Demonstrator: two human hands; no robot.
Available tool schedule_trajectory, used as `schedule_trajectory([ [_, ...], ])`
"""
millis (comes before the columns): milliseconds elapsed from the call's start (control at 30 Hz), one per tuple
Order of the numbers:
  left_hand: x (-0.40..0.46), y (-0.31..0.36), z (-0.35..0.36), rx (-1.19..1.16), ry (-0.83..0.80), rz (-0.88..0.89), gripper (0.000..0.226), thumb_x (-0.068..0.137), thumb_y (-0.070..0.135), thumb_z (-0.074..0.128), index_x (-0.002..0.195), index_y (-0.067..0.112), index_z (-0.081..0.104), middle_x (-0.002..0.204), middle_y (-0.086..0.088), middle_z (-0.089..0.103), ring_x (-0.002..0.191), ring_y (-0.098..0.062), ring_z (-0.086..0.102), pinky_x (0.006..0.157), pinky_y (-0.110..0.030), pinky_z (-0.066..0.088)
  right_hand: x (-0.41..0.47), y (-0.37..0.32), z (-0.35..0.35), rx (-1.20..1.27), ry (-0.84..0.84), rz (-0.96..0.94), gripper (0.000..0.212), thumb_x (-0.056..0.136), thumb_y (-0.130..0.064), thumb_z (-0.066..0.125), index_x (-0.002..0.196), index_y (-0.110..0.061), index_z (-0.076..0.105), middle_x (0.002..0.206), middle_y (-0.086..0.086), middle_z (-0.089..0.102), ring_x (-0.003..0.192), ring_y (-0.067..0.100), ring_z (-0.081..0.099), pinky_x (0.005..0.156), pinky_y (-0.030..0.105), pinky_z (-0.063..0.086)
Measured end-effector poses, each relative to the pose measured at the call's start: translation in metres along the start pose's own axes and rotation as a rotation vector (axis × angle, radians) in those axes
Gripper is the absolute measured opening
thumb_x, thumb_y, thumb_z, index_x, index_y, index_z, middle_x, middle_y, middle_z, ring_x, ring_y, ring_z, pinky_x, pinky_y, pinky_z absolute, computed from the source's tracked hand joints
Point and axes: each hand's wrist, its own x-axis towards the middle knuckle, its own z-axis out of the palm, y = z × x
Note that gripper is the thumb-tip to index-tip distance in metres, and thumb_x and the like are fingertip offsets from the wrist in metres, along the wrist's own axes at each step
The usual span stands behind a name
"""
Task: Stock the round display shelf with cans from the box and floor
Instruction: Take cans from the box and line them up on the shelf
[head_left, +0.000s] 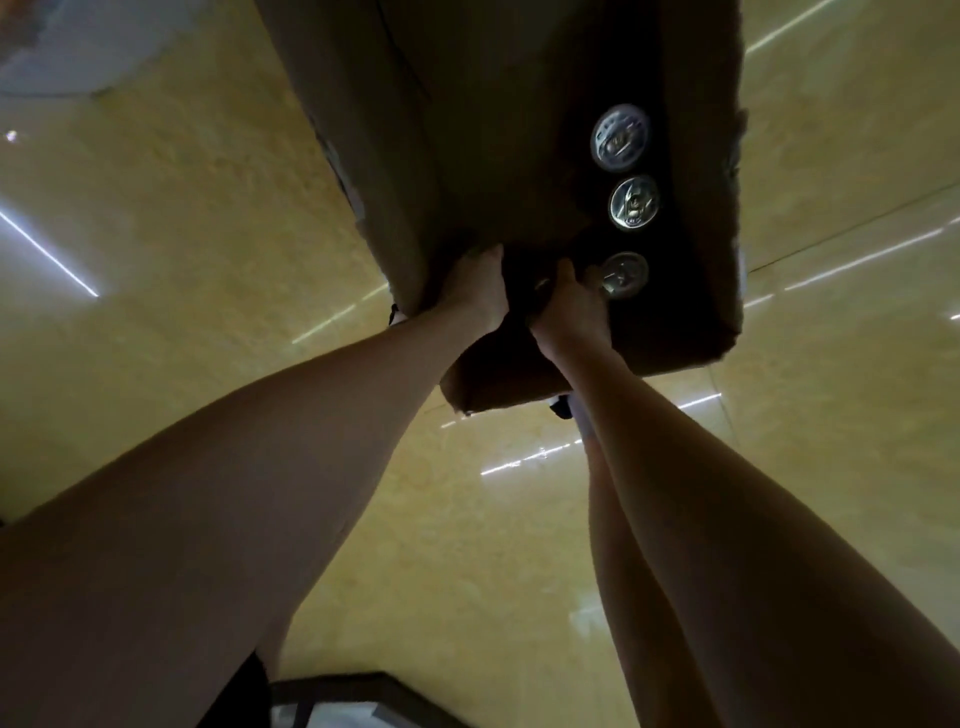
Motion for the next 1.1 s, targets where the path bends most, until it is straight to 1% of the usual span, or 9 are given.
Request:
schedule_trajectory([
  [100,0.021,-0.002,0.016,-0.022,-0.006,0.006,0.036,0.096,0.001,0.047,0.13,0.012,0.053,0.136,-0.011,0.053,0.127,-0.03,0.05,0.107,-0.038,0.042,0.022,0.001,0.014,-0.029,0.012,-0.004,0.065,0.089,-0.015,0.059,0.146,-0.017,0.029,0.146,0.025,0.031,0.133,0.042,0.035,0.111,0.047,0.033],
  [200,0.027,-0.004,0.02,-0.064,-0.039,0.006,0.039,0.095,0.003,0.05,0.133,0.014,0.053,0.134,-0.011,0.055,0.125,-0.029,0.052,0.106,-0.038,0.043,0.03,0.002,0.018,-0.099,0.039,-0.018,0.058,0.092,-0.011,0.052,0.145,-0.02,0.032,0.145,0.023,0.032,0.127,0.044,0.041,0.108,0.047,0.037],
  [300,0.019,-0.006,0.012,-0.11,-0.057,-0.05,0.037,0.095,0.005,0.052,0.13,0.014,0.053,0.131,-0.01,0.058,0.123,-0.029,0.054,0.104,-0.039,0.045,0.022,0.004,0.012,-0.093,-0.027,-0.077,0.059,0.088,-0.016,0.063,0.14,-0.023,0.037,0.141,0.018,0.04,0.122,0.043,0.048,0.102,0.044,0.044],
  [367,0.006,-0.004,0.003,-0.153,-0.06,-0.073,0.039,0.093,0.002,0.052,0.13,0.015,0.052,0.131,-0.009,0.058,0.123,-0.029,0.054,0.103,-0.039,0.046,0.007,0.001,0.0,-0.095,-0.107,-0.121,0.073,0.08,-0.018,0.073,0.141,-0.022,0.034,0.136,0.017,0.049,0.121,0.039,0.051,0.101,0.043,0.046],
  [500,-0.032,0.001,-0.026,-0.128,-0.074,-0.025,0.044,0.09,0.0,0.054,0.13,0.016,0.052,0.132,-0.008,0.057,0.124,-0.028,0.052,0.103,-0.037,0.044,-0.04,-0.013,-0.034,-0.113,-0.166,-0.138,0.081,0.072,-0.013,0.079,0.136,-0.016,0.029,0.125,0.017,0.056,0.114,0.039,0.056,0.095,0.046,0.049],
  [667,-0.077,0.006,-0.072,-0.082,-0.164,0.025,0.051,0.085,0.001,0.057,0.131,0.021,0.048,0.135,-0.009,0.053,0.121,-0.032,0.052,0.1,-0.042,0.047,-0.093,-0.029,-0.092,-0.138,-0.139,-0.192,0.071,0.07,-0.013,0.076,0.127,-0.017,0.035,0.117,0.015,0.058,0.11,0.039,0.057,0.091,0.046,0.051],
  [800,-0.121,0.023,-0.121,-0.137,-0.167,0.037,0.062,0.077,0.0,0.068,0.13,0.024,0.047,0.134,-0.01,0.05,0.117,-0.032,0.053,0.096,-0.045,0.051,-0.135,-0.048,-0.146,-0.132,-0.069,-0.258,0.075,0.061,-0.026,0.077,0.128,-0.022,0.044,0.126,0.01,0.047,0.11,0.035,0.054,0.092,0.042,0.05],
  [1000,-0.22,0.061,-0.204,-0.3,-0.113,0.097,0.082,0.069,0.002,0.082,0.139,0.02,0.044,0.142,-0.008,0.047,0.126,-0.026,0.049,0.085,-0.032,0.046,-0.229,-0.09,-0.243,-0.119,0.014,-0.389,0.057,0.053,-0.046,0.083,0.103,-0.027,0.063,0.107,0.004,0.059,0.097,0.026,0.058,0.071,0.029,0.043],
  [1100,-0.286,0.085,-0.257,-0.334,-0.076,0.158,0.082,0.069,0.004,0.085,0.139,0.019,0.045,0.142,-0.008,0.045,0.126,-0.027,0.048,0.088,-0.034,0.044,-0.292,-0.118,-0.295,-0.063,0.054,-0.433,0.07,0.053,-0.035,0.088,0.115,-0.023,0.058,0.105,0.002,0.061,0.093,0.024,0.059,0.069,0.03,0.048],
])
